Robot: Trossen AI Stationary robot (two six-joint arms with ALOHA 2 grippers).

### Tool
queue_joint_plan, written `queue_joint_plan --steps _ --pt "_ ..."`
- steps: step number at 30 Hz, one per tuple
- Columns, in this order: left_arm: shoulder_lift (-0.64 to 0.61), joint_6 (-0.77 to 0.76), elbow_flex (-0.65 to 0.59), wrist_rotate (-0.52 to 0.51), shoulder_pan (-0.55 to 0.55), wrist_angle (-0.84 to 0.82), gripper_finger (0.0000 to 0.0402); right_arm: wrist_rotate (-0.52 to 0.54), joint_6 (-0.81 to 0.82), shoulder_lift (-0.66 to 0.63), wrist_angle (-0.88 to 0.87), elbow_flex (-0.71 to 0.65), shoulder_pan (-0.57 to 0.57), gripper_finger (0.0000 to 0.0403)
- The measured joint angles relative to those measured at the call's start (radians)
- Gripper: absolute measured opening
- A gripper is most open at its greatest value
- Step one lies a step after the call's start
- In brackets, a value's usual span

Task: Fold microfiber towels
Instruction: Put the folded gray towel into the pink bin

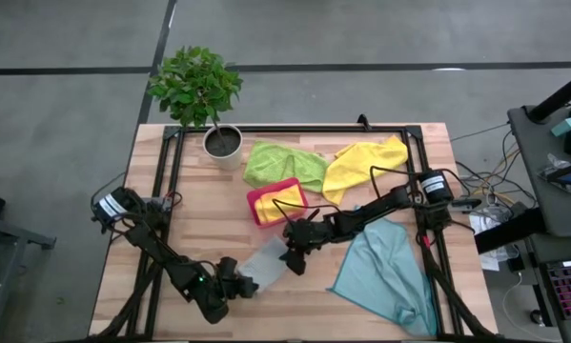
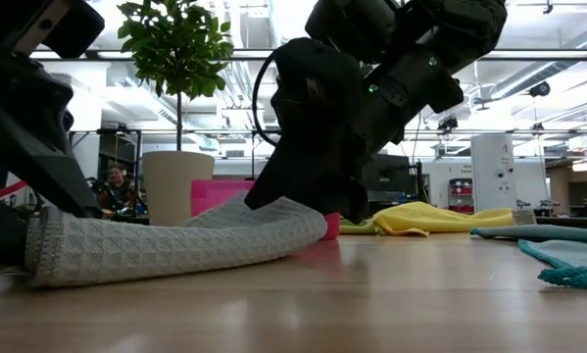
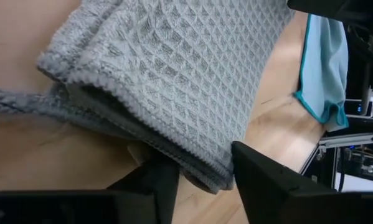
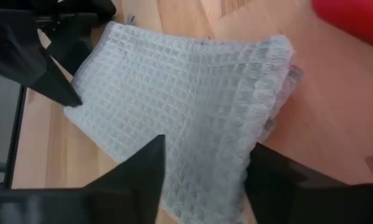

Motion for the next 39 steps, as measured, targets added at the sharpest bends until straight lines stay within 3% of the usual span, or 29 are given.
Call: queue_joint_plan --steps 8,10,15,21,27,35,39 --pt "0.008 0.058 0.005 -0.005 0.0 0.0 0.0018 0.0 -0.056 0.0 0.001 0.0 0.018 0.0039" --pt "0.004 0.077 0.005 -0.004 0.0 0.0 0.001 0.007 -0.069 0.0 0.015 0.0 0.029 0.002" --pt "-0.033 0.241 0.005 -0.022 0.004 -0.03 0.0005 0.006 -0.083 -0.002 0.025 0.0 0.039 0.0017" --pt "-0.137 0.33 0.044 -0.043 0.015 -0.248 0.0002 0.008 -0.108 -0.032 0.021 0.0 0.037 0.0016" --pt "-0.26 0.524 0.066 -0.03 0.06 -0.368 0.0001 0.016 -0.156 -0.123 -0.01 0.0 0.015 0.0015" --pt "-0.429 0.852 0.08 -0.009 0.193 -0.538 0.0001 0.058 -0.246 -0.248 -0.068 0.0 -0.072 0.0015" --pt "-0.529 1.097 0.08 -0.005 0.298 -0.552 0.0 0.061 -0.301 -0.293 -0.081 0.0 -0.133 0.0015"
